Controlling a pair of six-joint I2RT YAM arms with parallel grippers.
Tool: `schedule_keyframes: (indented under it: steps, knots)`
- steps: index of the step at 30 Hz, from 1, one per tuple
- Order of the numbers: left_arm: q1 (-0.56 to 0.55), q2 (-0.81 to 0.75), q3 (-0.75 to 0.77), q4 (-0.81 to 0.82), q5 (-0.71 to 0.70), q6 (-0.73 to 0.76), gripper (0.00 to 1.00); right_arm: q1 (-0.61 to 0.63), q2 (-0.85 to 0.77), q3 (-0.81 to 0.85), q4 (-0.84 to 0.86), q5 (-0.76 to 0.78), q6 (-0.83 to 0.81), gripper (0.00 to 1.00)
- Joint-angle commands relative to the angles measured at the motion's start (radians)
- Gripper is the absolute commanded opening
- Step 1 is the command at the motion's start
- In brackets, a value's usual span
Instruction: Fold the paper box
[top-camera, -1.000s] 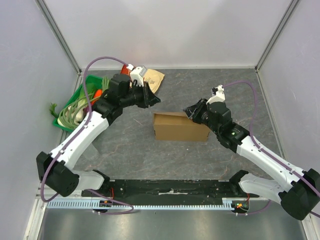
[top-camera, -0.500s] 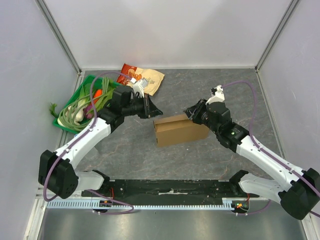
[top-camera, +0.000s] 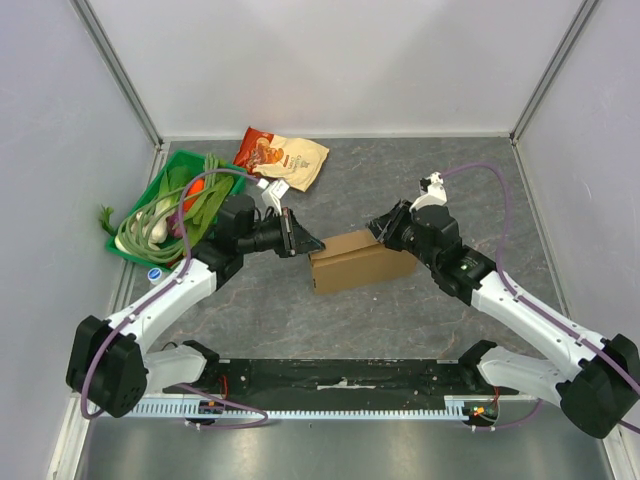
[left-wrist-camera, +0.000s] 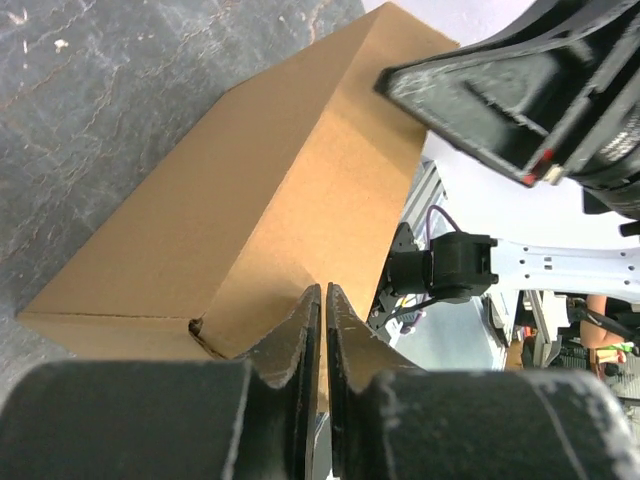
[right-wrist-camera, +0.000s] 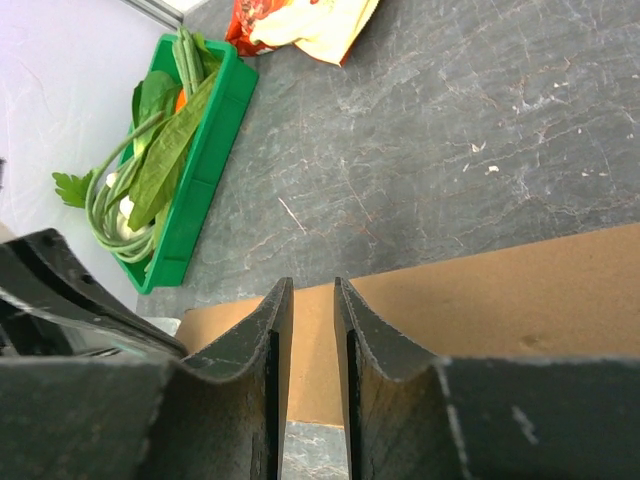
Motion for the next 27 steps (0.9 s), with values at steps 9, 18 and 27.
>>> schedule_keyframes:
  steps: [9, 18, 27]
  knots:
    - [-0.001, -0.034, 0.174, -0.12, 0.013, 0.044, 0.14, 0.0, 0.011, -0.015, -0.025, 0.003, -0.019, 0.31]
    - [-0.018, -0.04, -0.151, 0.083, 0.032, -0.062, 0.12, -0.001, -0.003, 0.017, -0.05, -0.003, -0.048, 0.33]
    - [-0.016, -0.053, -0.15, -0.023, -0.055, 0.034, 0.11, -0.273, -0.129, 0.083, -0.126, -0.337, -0.191, 0.39]
